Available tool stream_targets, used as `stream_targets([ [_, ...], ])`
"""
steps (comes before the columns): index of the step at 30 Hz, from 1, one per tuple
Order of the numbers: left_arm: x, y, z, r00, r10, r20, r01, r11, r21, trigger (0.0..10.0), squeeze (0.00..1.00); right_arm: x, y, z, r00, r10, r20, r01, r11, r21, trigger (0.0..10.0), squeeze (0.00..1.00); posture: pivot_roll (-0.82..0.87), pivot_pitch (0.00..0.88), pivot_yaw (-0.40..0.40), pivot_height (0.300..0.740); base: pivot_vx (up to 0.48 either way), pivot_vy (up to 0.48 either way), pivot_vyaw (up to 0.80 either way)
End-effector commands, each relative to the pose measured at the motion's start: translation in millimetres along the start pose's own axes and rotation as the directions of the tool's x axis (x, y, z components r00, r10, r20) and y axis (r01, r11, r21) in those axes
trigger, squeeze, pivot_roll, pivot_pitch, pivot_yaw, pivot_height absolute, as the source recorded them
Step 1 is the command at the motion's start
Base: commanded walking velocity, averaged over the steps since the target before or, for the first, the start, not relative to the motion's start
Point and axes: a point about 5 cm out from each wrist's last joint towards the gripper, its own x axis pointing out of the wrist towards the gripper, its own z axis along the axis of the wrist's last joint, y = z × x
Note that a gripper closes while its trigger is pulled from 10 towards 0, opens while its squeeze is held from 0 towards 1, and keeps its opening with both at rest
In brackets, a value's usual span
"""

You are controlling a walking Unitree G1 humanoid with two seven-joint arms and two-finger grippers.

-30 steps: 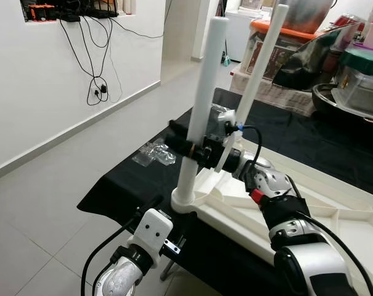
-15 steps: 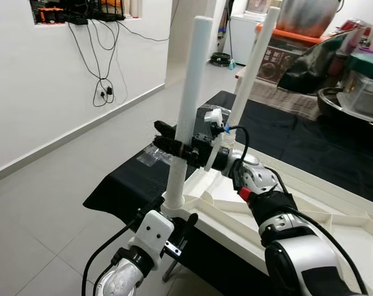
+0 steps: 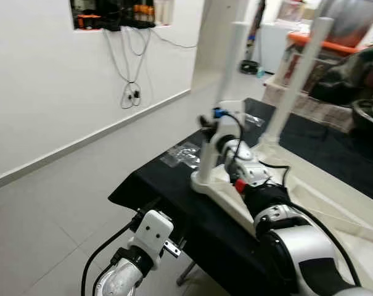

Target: Building children table

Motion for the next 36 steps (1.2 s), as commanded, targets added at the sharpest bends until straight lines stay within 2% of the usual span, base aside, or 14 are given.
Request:
stream_targets([
  [1, 0.1, -1.7, -2.0, 1.0, -0.012, -0.014, 0.012, 1.0, 0.001, 10.0, 0.0, -4.3, -24.2, -22.8, 0.978, -0.185, -0.092, 0.183, 0.983, -0.037, 0.0, 0.0, 0.07, 0.007, -0.137, 0.74, 0.0, 0.0, 0.0],
  [4, 0.1, -1.7, -2.0, 1.0, -0.012, -0.014, 0.012, 1.0, 0.001, 10.0, 0.0, -4.3, -24.2, -22.8, 0.978, -0.185, -0.092, 0.183, 0.983, -0.037, 0.0, 0.0, 0.07, 0.007, -0.137, 0.74, 0.0, 0.0, 0.0],
  [8, 1.0, -1.2, -1.8, 1.0, -0.009, -0.013, 0.009, 1.0, 0.003, 10.0, 0.0, -8.6, -21.6, -26.5, 0.95, -0.29, -0.118, 0.294, 0.956, 0.019, 0.0, 0.0, 0.07, 0.008, -0.138, 0.74, 0.0, 0.0, 0.0],
  [11, 1.0, -1.2, -1.8, 1.0, -0.009, -0.013, 0.009, 1.0, 0.003, 10.0, 0.0, -8.6, -21.6, -26.5, 0.95, -0.29, -0.118, 0.294, 0.956, 0.019, 0.0, 0.0, 0.07, 0.008, -0.138, 0.74, 0.0, 0.0, 0.0],
  [12, 1.2, -1.1, -1.7, 1.0, -0.008, -0.013, 0.008, 1.0, 0.003, 10.0, 0.0, -8.3, -19.6, -23.1, 0.947, -0.306, -0.098, 0.31, 0.95, 0.027, 7.7, 0.0, 0.07, 0.006, -0.136, 0.74, 0.0, 0.0, 0.0],
  [13, 1.3, -1.1, -1.8, 1.0, -0.008, -0.013, 0.008, 1.0, 0.003, 10.0, 0.0, -7.6, -15.1, -16.5, 0.952, -0.303, -0.052, 0.305, 0.952, 0.024, 10.0, 0.0, 0.07, 0.007, -0.137, 0.74, 0.0, 0.0, 0.0],
  [14, 1.4, -1.2, -1.9, 1.0, -0.009, -0.013, 0.009, 1.0, 0.003, 10.0, 0.0, -7.1, -11.4, -11.4, 0.959, -0.284, -0.013, 0.284, 0.958, 0.029, 10.0, 0.0, 0.07, 0.007, -0.136, 0.74, 0.0, 0.0, 0.0],
  [16, 1.4, -1.2, -1.9, 1.0, -0.009, -0.013, 0.009, 1.0, 0.003, 10.0, 0.0, -7.1, -11.4, -11.4, 0.959, -0.284, -0.013, 0.284, 0.958, 0.029, 10.0, 0.0, 0.07, 0.007, -0.136, 0.74, 0.0, 0.0, 0.0],
  [17, 1.4, -1.2, -2.0, 1.0, -0.009, -0.014, 0.009, 1.0, 0.002, 10.0, 0.0, -8.0, -8.5, -4.9, 0.967, -0.247, 0.059, 0.247, 0.969, 0.007, 10.0, 1.0, 0.07, 0.009, -0.138, 0.74, 0.0, 0.0, 0.0],
  [18, 1.4, -1.2, -2.1, 1.0, -0.009, -0.014, 0.009, 1.0, 0.002, 10.0, 0.0, -10.6, -6.7, -2.2, 0.968, -0.23, 0.103, 0.233, 0.972, -0.02, 10.0, 1.0, 0.07, 0.007, -0.137, 0.74, 0.0, 0.0, 0.0],
  [24, 1.3, -1.1, -2.2, 1.0, -0.009, -0.015, 0.009, 1.0, 0.002, 10.0, 0.0, -17.3, -8.8, -5.7, 0.961, -0.239, 0.138, 0.252, 0.964, -0.085, 10.0, 1.0, 0.07, 0.008, -0.132, 0.74, 0.0, 0.0, 0.0],
  [25, 1.2, -1.0, -2.4, 1.0, -0.011, -0.015, 0.011, 1.0, 0.002, 10.0, 0.0, -20.8, -9.6, -11.8, 0.962, -0.244, 0.121, 0.257, 0.961, -0.104, 10.0, 0.0, 0.06, 0.007, -0.128, 0.74, 0.0, 0.0, 0.0],
  [30, 1.3, -0.7, -2.8, 1.0, -0.013, -0.017, 0.013, 1.0, 0.002, 10.0, 0.0, -30.2, -4.3, -26.1, 0.975, -0.206, 0.083, 0.215, 0.97, -0.116, 10.0, 0.0, 0.06, 0.008, -0.128, 0.74, 0.0, 0.0, 0.0],
  [36, 1.5, -0.4, -3.0, 1.0, -0.012, -0.017, 0.012, 1.0, 0.003, 10.0, 0.0, -41.7, 9.1, -35.7, 0.993, -0.074, 0.092, 0.085, 0.989, -0.12, 10.0, 0.0, 0.06, 0.008, -0.129, 0.74, 0.0, 0.0, 0.0],
])
